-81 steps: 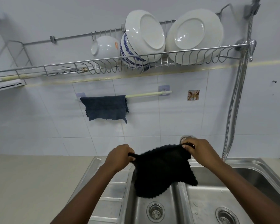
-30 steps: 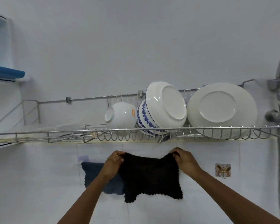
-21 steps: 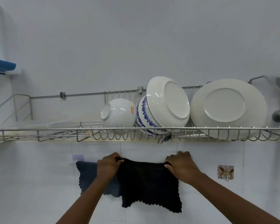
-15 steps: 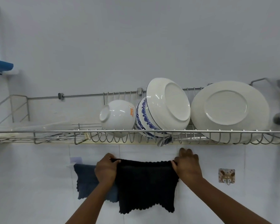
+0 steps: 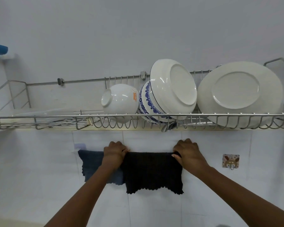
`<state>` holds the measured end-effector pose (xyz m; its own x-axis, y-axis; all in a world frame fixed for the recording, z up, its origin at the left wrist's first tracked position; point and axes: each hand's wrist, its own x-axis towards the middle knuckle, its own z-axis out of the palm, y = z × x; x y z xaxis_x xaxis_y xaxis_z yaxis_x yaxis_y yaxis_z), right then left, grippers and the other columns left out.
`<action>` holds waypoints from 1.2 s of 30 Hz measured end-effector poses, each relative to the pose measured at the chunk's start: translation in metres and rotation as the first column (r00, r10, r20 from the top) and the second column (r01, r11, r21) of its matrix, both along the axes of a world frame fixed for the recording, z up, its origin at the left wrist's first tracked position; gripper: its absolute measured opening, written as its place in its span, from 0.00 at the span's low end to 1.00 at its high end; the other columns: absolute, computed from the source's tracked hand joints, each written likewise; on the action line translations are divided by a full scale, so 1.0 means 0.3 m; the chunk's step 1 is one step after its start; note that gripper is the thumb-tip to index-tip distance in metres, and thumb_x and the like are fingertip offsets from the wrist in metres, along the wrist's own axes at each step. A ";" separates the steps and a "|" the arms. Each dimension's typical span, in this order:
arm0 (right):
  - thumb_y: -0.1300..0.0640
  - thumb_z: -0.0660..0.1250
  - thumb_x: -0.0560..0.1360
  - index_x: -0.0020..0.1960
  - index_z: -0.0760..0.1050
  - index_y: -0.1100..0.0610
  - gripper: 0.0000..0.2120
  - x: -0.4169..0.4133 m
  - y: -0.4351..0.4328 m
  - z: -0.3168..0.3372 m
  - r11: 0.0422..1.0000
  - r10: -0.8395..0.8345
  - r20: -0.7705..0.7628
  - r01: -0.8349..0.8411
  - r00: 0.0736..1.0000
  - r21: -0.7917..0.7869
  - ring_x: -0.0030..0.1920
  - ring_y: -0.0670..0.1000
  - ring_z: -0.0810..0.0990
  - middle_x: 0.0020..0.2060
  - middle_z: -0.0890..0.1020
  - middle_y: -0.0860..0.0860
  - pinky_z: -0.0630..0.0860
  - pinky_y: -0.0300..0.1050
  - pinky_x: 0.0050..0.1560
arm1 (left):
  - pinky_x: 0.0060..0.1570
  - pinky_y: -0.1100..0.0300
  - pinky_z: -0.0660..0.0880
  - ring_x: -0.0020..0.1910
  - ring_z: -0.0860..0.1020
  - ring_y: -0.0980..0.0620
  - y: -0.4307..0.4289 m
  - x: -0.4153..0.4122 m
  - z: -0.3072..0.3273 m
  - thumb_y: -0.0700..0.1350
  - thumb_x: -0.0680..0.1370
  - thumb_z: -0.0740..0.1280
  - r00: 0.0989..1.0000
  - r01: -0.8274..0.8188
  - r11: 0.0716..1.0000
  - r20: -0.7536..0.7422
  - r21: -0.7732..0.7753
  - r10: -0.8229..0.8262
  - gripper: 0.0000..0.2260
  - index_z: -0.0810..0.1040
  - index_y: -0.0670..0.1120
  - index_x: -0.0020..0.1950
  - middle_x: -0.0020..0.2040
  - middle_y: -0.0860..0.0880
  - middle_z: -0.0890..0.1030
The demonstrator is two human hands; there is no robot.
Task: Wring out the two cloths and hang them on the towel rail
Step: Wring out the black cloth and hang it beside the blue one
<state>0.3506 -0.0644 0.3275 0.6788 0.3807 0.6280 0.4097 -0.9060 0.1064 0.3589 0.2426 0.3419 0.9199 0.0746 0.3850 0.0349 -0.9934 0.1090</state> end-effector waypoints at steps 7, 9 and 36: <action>0.58 0.77 0.64 0.32 0.77 0.53 0.08 0.016 -0.032 -0.010 0.998 -0.053 0.046 0.055 0.998 -0.043 0.36 0.55 0.76 0.31 0.79 0.50 0.68 0.47 0.35 | 0.52 0.53 0.71 0.52 0.75 0.47 0.001 -0.023 -0.052 0.51 0.81 0.57 0.988 0.051 0.999 0.146 0.002 -0.051 0.11 0.77 0.50 0.55 0.53 0.48 0.79; 0.56 0.69 0.72 0.41 0.79 0.53 0.02 0.007 -0.041 -0.011 0.999 0.012 0.012 -0.012 1.000 0.034 0.44 0.56 0.76 0.38 0.81 0.51 0.68 0.48 0.41 | 0.52 0.55 0.72 0.53 0.75 0.47 0.005 -0.025 -0.065 0.52 0.81 0.59 0.976 0.084 0.995 0.204 -0.053 -0.072 0.12 0.79 0.49 0.53 0.54 0.48 0.78; 0.64 0.78 0.58 0.45 0.80 0.59 0.17 -0.060 -0.031 -0.136 0.987 -0.068 0.058 0.059 0.996 0.146 0.39 0.55 0.83 0.40 0.83 0.55 0.79 0.48 0.39 | 0.76 0.44 0.53 0.77 0.53 0.44 0.037 -0.140 -0.153 0.51 0.76 0.67 0.994 0.085 0.996 0.074 -0.022 -0.083 0.33 0.54 0.52 0.76 0.77 0.45 0.55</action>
<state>0.3327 -0.0737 0.2869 0.6562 0.2403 0.7153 0.3474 -0.9377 -0.0036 0.3168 0.2536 0.2960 0.8927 0.0090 0.4505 -0.0573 -0.9894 0.1334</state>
